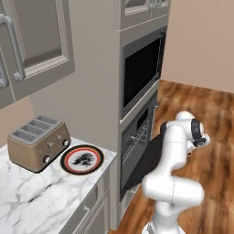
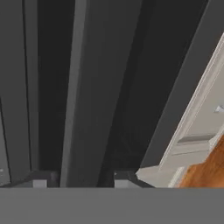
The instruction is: Take the baked cake out of the oven and place it on the plate for cooling. Then close the oven door.
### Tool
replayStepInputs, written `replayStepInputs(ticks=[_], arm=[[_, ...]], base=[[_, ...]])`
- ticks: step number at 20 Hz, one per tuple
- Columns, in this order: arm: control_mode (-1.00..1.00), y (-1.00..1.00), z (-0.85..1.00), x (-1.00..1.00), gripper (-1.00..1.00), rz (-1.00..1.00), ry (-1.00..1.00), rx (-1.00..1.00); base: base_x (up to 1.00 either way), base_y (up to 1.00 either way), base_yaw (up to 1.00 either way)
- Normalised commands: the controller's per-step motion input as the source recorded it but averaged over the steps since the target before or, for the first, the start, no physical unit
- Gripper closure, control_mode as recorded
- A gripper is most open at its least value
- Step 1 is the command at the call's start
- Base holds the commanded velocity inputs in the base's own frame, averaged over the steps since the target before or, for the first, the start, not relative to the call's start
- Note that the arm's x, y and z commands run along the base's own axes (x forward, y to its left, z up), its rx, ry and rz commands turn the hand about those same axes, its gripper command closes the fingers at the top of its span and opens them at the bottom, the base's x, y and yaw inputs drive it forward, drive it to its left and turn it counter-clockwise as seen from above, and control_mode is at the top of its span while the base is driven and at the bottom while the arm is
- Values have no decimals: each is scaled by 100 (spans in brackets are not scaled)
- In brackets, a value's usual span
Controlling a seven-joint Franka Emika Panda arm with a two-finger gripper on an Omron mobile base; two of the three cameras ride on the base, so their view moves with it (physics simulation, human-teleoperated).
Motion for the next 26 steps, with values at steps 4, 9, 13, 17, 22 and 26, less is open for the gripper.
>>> replayStepInputs(ticks=[4, 9, 13, 17, 22, 26], arm=[[-100, -100, -100, -1, 100, -7, 15, -44], [-100, -81, -86, -11, -100, -6, 9, -46], [-100, -3, 75, -88, -100, 0, -12, -17], [-100, 74, 100, -100, -100, 0, -14, -11], [-100, 100, 52, -76, -100, 0, 0, -9], [-100, 100, 54, -9, -100, 0, -6, -13]], base=[[0, 0, 0], [0, 0, 0], [0, 0, 0], [0, 0, 0], [0, 0, 0], [0, 0, 0]])
